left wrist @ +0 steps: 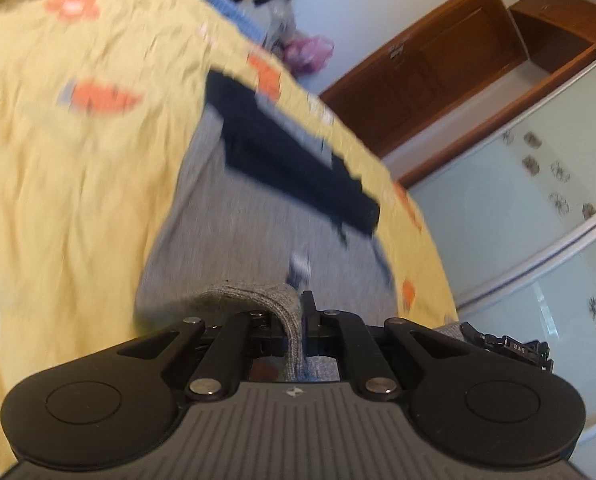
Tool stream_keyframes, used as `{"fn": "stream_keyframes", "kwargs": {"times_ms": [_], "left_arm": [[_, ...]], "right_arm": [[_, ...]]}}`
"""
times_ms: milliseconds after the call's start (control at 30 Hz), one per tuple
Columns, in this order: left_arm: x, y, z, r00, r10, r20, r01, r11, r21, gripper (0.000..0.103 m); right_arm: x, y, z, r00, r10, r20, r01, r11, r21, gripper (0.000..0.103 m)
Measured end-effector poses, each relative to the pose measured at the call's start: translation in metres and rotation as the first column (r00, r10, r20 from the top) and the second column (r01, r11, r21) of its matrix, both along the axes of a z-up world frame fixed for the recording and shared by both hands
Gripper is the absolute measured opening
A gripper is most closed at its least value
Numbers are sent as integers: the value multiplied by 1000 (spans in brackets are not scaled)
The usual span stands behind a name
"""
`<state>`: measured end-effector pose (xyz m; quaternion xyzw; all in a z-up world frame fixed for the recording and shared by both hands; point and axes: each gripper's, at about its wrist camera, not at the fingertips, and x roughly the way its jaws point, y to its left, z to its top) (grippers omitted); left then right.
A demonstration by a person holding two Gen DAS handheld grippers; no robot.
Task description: Fold small clothes
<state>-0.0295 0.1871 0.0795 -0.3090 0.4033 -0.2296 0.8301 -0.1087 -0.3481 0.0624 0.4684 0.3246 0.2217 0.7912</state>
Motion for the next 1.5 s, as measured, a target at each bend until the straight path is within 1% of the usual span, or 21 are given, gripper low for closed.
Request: {"fn": "stream_keyframes", "kwargs": {"times_ms": [133,233,367,467,633,700,733,800,833,867,900,933,967,1033,1067,1100,1133,1200,1333,1433,1500], "left_arm": [[63,-1,23,994,60,88,-60,998,5,5],[118,-6,35,990,74,119,-76,997,11,5],[192,-23,44,985,70,158,-85,992,91,5],[244,-36,38,984,78,162,-103,983,151,5],[313,-46,3,984,133,121,-156,968,199,5],[334,-52,-13,982,167,86,-184,952,246,6],[344,-52,-23,980,190,50,-197,946,256,6],[357,-50,-40,975,219,-37,-203,946,251,10],[358,-48,-45,970,232,-76,-208,949,236,15],[355,-45,-46,968,236,-90,-213,953,214,22],[346,-42,-44,968,240,-75,-221,954,204,27],[336,-40,-38,967,252,-48,-235,946,224,39],[324,-37,-32,963,268,-17,-255,932,258,59],[295,-25,-18,943,330,52,-330,894,304,88],[276,-18,-12,925,371,86,-379,874,305,90],[257,-10,-9,912,398,98,-408,864,295,90],[239,-3,-8,909,409,84,-415,867,274,90],[201,7,-13,915,400,44,-401,894,198,90],[137,-3,-37,929,370,-26,-367,927,69,90],[113,-12,-61,933,345,-102,-348,938,-5,90],[109,-21,-76,930,338,-144,-345,938,-23,90]], "right_arm": [[64,-20,17,993,-82,84,79,996,45,15],[123,-31,23,988,-116,107,112,993,41,15],[199,-48,23,984,-149,101,149,989,9,15],[253,-60,16,981,-175,84,177,984,-25,15],[321,-67,-19,978,-206,8,207,977,-56,15],[340,-66,-34,976,-216,-21,214,973,-90,15],[348,-65,-41,973,-229,-41,224,969,-100,19],[360,-64,-56,956,-276,-104,260,955,-143,39],[363,-63,-61,944,-298,-137,274,946,-173,72],[361,-61,-64,935,-320,-154,288,937,-198,91],[357,-60,-65,931,-338,-141,306,930,-205,93],[347,-59,-63,931,-349,-111,325,927,-188,93],[338,-59,-62,933,-348,-90,331,930,-162,93],[314,-58,-57,937,-340,-80,329,936,-130,93],[299,-58,-54,939,-338,-67,329,937,-118,93],[282,-58,-50,941,-333,-56,326,939,-110,93],[265,-57,-48,943,-329,-49,322,941,-107,93],[226,-53,-46,944,-327,-32,322,940,-111,93],[153,-44,-45,938,-346,-5,341,928,-150,93],[118,-37,-51,932,-361,-21,353,922,-161,93],[111,-30,-60,935,-351,-57,338,926,-168,93]]}}
